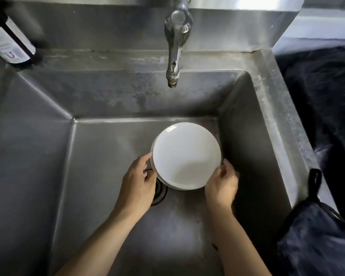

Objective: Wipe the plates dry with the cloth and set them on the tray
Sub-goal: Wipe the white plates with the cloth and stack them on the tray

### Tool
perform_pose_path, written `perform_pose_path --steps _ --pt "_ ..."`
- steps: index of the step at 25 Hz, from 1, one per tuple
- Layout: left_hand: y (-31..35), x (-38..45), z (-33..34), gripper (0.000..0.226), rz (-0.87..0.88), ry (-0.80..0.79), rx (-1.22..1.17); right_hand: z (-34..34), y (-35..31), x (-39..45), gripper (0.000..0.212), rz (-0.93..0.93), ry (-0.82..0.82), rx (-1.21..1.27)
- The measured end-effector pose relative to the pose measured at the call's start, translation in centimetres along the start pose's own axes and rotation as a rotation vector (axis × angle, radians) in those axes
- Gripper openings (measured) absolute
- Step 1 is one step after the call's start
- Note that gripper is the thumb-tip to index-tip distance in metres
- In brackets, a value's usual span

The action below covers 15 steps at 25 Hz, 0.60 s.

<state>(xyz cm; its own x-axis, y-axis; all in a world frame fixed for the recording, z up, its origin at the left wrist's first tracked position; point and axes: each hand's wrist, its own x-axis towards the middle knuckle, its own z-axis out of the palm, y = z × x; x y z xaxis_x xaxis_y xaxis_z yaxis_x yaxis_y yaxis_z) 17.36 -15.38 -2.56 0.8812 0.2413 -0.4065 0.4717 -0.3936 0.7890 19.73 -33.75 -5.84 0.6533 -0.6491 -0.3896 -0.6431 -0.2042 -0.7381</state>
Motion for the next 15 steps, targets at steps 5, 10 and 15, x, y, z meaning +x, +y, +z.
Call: perform_pose_path --steps 5,10,15 --pt "-0.3 1.9 1.6 0.051 -0.087 -0.07 -0.04 0.7 0.6 1.8 0.034 0.027 0.013 0.043" --pt "0.3 2.4 2.1 0.051 -0.186 -0.051 -0.18 0.6 0.8 2.6 0.029 0.042 0.034 0.053" --pt "0.4 1.7 1.5 0.051 -0.187 -0.002 -0.304 0.1 0.5 2.2 0.029 0.005 0.008 0.101"
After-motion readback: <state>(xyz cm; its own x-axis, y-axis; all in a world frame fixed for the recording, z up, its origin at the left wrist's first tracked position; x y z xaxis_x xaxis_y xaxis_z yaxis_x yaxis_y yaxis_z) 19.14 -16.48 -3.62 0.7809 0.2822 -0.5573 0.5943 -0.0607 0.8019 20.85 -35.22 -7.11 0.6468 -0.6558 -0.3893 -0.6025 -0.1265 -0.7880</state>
